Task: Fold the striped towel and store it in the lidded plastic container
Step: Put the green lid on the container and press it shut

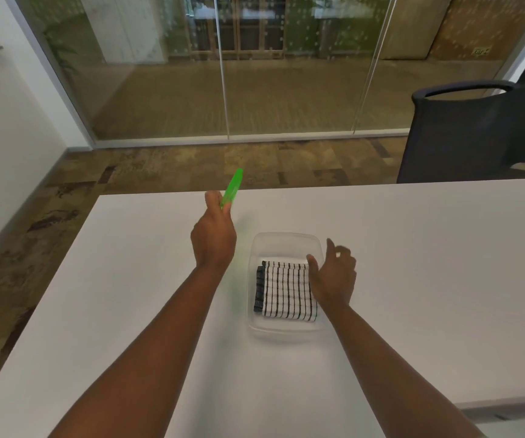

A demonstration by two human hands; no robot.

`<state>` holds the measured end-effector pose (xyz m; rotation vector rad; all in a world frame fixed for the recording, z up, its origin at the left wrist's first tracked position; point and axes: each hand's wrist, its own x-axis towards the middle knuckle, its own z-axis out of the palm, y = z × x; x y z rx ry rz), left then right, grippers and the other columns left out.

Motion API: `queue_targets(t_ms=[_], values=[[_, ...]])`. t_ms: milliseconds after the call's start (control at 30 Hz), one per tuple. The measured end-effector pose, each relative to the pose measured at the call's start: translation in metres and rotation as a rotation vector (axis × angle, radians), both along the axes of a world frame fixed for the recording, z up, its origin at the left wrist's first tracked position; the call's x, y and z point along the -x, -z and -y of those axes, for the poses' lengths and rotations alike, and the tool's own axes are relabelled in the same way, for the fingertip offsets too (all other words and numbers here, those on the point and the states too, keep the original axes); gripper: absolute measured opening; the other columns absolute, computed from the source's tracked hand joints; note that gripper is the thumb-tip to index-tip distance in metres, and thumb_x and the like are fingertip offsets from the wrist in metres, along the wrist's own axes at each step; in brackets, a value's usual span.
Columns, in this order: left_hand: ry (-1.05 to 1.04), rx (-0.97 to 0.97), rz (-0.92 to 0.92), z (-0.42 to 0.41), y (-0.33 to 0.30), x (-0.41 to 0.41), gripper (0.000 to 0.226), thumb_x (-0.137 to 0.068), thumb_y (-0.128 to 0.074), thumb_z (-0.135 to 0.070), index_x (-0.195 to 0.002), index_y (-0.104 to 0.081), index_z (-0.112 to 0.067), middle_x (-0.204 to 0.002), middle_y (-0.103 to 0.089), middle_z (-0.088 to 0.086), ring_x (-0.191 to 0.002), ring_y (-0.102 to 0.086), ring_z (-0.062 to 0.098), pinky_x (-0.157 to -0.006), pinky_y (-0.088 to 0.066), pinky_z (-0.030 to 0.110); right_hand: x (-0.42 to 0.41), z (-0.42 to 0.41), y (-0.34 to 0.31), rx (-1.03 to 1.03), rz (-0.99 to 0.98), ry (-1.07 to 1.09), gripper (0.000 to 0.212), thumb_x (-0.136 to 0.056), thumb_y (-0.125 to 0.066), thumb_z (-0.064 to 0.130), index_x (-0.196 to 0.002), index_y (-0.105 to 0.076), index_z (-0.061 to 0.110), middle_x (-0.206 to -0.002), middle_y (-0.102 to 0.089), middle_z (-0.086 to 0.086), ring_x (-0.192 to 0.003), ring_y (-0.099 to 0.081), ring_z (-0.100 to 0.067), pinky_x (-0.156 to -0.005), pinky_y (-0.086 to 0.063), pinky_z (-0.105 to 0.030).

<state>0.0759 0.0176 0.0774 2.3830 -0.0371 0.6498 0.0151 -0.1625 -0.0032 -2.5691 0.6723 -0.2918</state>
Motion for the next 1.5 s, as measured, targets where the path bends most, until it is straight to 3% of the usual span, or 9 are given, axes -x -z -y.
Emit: queue_targets(t_ms=[267, 500, 667, 767, 867, 1033, 1133, 1233, 1500], values=[[0.249, -0.041, 0.221, 0.017, -0.068, 0.001, 0.031, -0.098, -0.036, -0.027, -0.113, -0.053, -0.006, -0.088, -0.068, 0.014, -0.077, -0.062, 0.036, -0.061, -0.044, 0.036, -0.034, 0.003, -0.072, -0.142, 0.438, -0.389, 0.067, -0.089, -0.058, 0.030, -0.145, -0.026, 0.011, -0.154, -0.025, -0.011, -0.139, -0.026, -0.026, -0.110, -0.024, -0.040], [0.457, -0.115, 0.280, 0.024, -0.092, 0.001, 0.028, -0.097, -0.041, -0.025, -0.107, -0.056, -0.004, -0.074, -0.065, 0.009, -0.060, -0.057, 0.027, -0.060, -0.035, 0.025, -0.037, 0.013, -0.095, -0.357, 0.439, -0.493, 0.029, -0.094, -0.051, 0.015, -0.121, -0.055, 0.004, -0.121, -0.060, -0.012, -0.112, -0.050, -0.024, -0.092, -0.035, -0.021], [0.366, -0.118, 0.188, 0.022, -0.088, -0.005, 0.034, -0.094, -0.045, -0.033, -0.121, -0.056, -0.016, -0.123, -0.063, 0.005, -0.121, -0.051, 0.026, -0.107, -0.025, 0.051, -0.029, 0.015, -0.098, -0.670, 0.400, -0.485, 0.006, -0.092, -0.053, 0.013, -0.089, -0.058, 0.011, -0.084, -0.059, 0.002, -0.079, -0.054, -0.013, -0.073, -0.043, -0.024], [0.311, 0.038, 0.005, 0.019, -0.072, -0.009, 0.051, -0.095, -0.043, -0.036, -0.143, -0.032, -0.022, -0.157, -0.024, 0.001, -0.145, -0.016, 0.022, -0.114, -0.004, 0.057, -0.026, 0.014, -0.099, -0.825, 0.429, -0.377, 0.016, -0.094, -0.050, 0.017, -0.080, -0.054, 0.022, -0.080, -0.061, 0.006, -0.072, -0.062, -0.009, -0.067, -0.048, -0.022], [0.291, 0.371, -0.332, 0.014, -0.046, -0.008, 0.068, -0.095, -0.040, -0.039, -0.149, -0.003, -0.023, -0.161, -0.002, 0.003, -0.148, -0.004, 0.023, -0.119, -0.009, 0.055, -0.023, 0.014, -0.095, -0.906, 0.439, -0.263, 0.018, -0.096, -0.048, 0.018, -0.078, -0.054, 0.020, -0.076, -0.063, 0.003, -0.060, -0.067, -0.004, -0.055, -0.052, -0.019], [0.401, 0.826, -0.556, 0.011, -0.008, 0.003, 0.054, -0.099, -0.034, -0.031, -0.148, -0.015, -0.024, -0.154, -0.028, 0.008, -0.139, -0.033, 0.025, -0.115, -0.031, 0.047, -0.019, 0.006, -0.081, -1.151, 0.319, -0.090, 0.013, -0.095, -0.047, 0.016, -0.106, -0.054, 0.020, -0.078, -0.063, 0.002, -0.048, -0.065, -0.004, -0.044, -0.050, -0.016], [0.360, 0.877, -0.618, 0.015, 0.005, 0.010, 0.046, -0.101, -0.028, -0.026, -0.146, -0.023, -0.019, -0.148, -0.037, 0.011, -0.132, -0.041, 0.029, -0.111, -0.035, 0.049, -0.014, -0.006, -0.063, -1.043, 0.216, -0.029, 0.039, -0.095, -0.048, 0.018, -0.133, -0.041, 0.024, -0.110, -0.064, -0.004, -0.080, -0.068, -0.022, -0.070, -0.058, -0.033], [0.356, 0.846, -0.674, 0.017, 0.015, 0.012, 0.048, -0.101, -0.027, -0.027, -0.148, -0.015, -0.026, -0.155, -0.027, 0.007, -0.139, -0.032, 0.028, -0.115, -0.030, 0.049, -0.007, -0.011, -0.048, -0.940, 0.143, -0.015, 0.047, -0.096, -0.045, 0.024, -0.142, -0.036, 0.024, -0.141, -0.049, -0.007, -0.125, -0.050, -0.029, -0.106, -0.040, -0.049], [0.313, 0.779, -0.766, 0.024, 0.046, 0.019, 0.050, -0.101, -0.023, -0.030, -0.148, -0.004, -0.034, -0.160, -0.006, 0.004, -0.146, -0.014, 0.026, -0.119, -0.019, 0.049, 0.004, -0.009, -0.030, -0.762, 0.013, 0.042, 0.058, -0.093, -0.050, 0.036, -0.145, -0.029, 0.022, -0.150, -0.038, -0.004, -0.137, -0.035, -0.028, -0.116, -0.020, -0.053]])
